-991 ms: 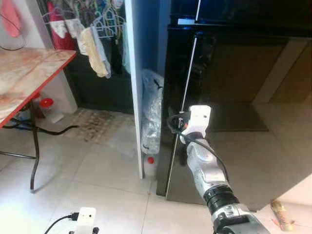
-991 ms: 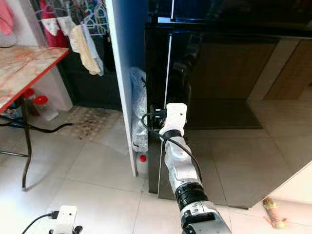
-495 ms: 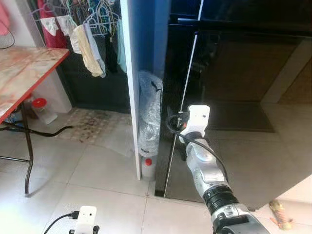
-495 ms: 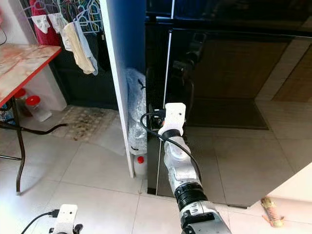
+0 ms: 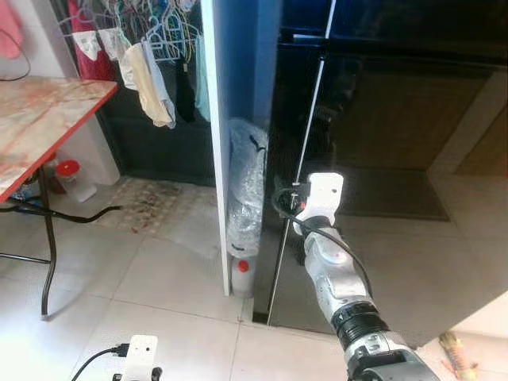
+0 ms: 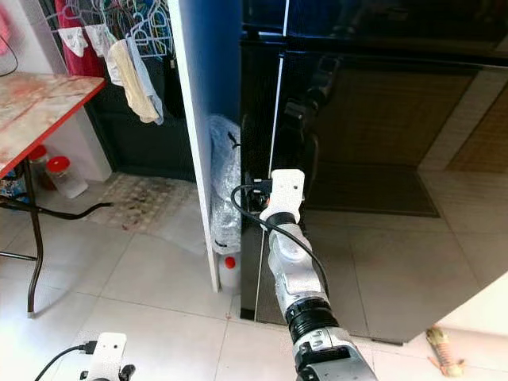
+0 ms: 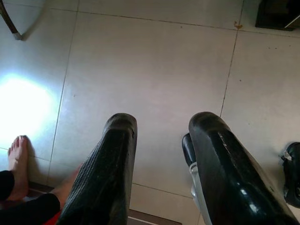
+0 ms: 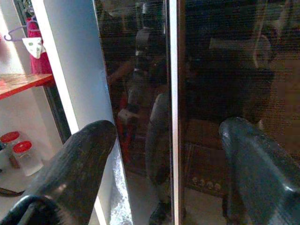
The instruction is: Restocking fridge
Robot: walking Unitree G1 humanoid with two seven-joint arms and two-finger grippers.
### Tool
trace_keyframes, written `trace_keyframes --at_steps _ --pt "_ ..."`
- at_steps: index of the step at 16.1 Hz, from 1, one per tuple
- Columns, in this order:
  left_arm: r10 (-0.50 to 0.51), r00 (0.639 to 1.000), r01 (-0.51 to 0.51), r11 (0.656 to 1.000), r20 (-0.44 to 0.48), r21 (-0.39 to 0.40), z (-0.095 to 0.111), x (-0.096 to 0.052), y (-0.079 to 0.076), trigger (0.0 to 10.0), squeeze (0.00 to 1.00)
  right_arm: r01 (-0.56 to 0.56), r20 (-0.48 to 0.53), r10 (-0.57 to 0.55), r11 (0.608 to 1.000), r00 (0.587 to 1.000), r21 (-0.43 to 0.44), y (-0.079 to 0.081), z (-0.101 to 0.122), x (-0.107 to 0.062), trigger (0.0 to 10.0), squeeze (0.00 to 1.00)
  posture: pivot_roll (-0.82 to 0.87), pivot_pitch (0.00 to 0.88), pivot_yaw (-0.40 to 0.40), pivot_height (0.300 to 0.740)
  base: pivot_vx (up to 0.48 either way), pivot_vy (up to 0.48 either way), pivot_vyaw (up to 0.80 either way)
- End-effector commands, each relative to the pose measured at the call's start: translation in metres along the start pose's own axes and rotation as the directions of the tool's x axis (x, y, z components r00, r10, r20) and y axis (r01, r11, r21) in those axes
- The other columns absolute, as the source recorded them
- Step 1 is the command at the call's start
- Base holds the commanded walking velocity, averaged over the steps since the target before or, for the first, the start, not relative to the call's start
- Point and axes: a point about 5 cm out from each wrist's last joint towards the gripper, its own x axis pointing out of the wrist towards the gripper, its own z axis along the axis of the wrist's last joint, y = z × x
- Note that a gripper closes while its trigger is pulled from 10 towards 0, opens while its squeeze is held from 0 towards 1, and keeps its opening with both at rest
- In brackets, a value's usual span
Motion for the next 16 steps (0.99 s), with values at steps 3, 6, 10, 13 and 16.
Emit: trace_keyframes --at_steps 3,6,10,13,16 --pt "0.003 1.0 -0.003 1.0 -0.007 0.011 -0.002 0.0 -0.001 10.0 0.0 -0.008 -0.01 0.008 1.0 1.0 -0.003 0.001 0.001 0.002 10.0 0.0 -0.14 0.0 -0.001 0.74 0.377 0.0 0.0" --pt "0.002 1.0 -0.002 1.0 -0.006 0.013 -0.001 0.0 -0.001 10.0 0.0 0.001 -0.009 -0.001 1.0 1.0 -0.007 -0.004 0.002 0.003 10.0 0.0 -0.14 0.0 -0.001 0.74 0.38 0.0 0.0" --pt "0.004 1.0 -0.003 1.0 -0.011 0.018 -0.004 -0.001 -0.001 10.0 0.0 0.155 0.008 -0.155 0.984 0.988 -0.089 -0.061 0.0 -0.023 10.0 0.0 -0.15 0.0 0.0 0.74 0.0 0.0 0.0" --pt "0.0 1.0 0.0 1.0 -0.013 0.031 -0.004 -0.001 0.0 10.0 0.0 0.338 -0.089 -0.352 0.931 0.932 -0.14 -0.135 -0.025 -0.061 10.0 0.0 -0.17 0.0 0.005 0.74 0.0 0.0 0.0" --pt "0.002 1.0 -0.002 0.999 -0.013 0.033 -0.003 -0.001 0.001 10.0 0.0 0.388 -0.449 -0.448 0.894 0.773 -0.223 -0.163 -0.103 -0.116 10.0 0.0 -0.16 0.0 0.006 0.74 0.0 0.0 0.0"
